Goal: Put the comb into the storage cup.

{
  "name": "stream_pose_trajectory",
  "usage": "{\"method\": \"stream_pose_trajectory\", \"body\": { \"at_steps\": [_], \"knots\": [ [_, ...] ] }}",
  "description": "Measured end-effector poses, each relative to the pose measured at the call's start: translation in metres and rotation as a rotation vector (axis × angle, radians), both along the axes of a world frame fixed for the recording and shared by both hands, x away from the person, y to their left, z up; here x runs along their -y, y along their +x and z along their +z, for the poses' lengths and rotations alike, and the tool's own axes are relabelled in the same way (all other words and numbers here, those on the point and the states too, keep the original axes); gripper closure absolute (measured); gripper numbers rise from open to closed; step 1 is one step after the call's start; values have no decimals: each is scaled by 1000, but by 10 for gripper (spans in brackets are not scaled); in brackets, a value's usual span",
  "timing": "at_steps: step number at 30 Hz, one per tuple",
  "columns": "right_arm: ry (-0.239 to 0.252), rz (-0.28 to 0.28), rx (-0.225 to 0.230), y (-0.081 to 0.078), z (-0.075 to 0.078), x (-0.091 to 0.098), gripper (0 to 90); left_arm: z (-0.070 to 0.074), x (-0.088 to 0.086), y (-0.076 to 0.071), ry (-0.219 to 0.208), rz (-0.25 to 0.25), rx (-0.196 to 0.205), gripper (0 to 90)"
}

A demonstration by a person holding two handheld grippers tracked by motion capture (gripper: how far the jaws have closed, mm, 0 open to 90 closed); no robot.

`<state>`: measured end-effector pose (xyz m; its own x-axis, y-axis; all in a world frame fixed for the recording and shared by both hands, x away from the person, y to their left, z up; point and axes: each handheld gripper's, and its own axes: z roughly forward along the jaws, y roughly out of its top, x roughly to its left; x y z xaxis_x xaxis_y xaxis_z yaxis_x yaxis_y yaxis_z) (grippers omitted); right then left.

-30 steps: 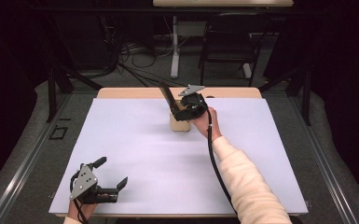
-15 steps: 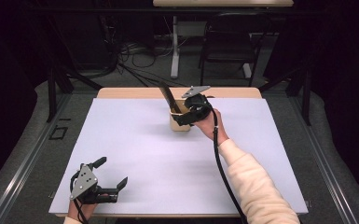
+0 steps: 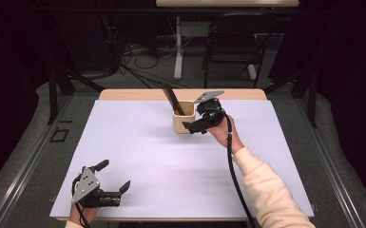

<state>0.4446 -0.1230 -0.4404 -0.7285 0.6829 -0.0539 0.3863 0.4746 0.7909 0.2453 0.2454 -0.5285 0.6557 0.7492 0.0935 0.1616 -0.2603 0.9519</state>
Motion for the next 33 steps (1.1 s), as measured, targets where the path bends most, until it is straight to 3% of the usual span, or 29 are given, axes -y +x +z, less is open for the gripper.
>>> {"method": "stream_pose_trajectory", "body": {
  "at_steps": [17, 33],
  "knots": [
    [13, 15, -24, -25, -7, 27, 0, 0, 0, 0, 3, 3, 0, 1],
    [22, 15, -11, -51, -12, 44, 0, 0, 0, 0, 2, 3, 2, 1]
  ]
}}
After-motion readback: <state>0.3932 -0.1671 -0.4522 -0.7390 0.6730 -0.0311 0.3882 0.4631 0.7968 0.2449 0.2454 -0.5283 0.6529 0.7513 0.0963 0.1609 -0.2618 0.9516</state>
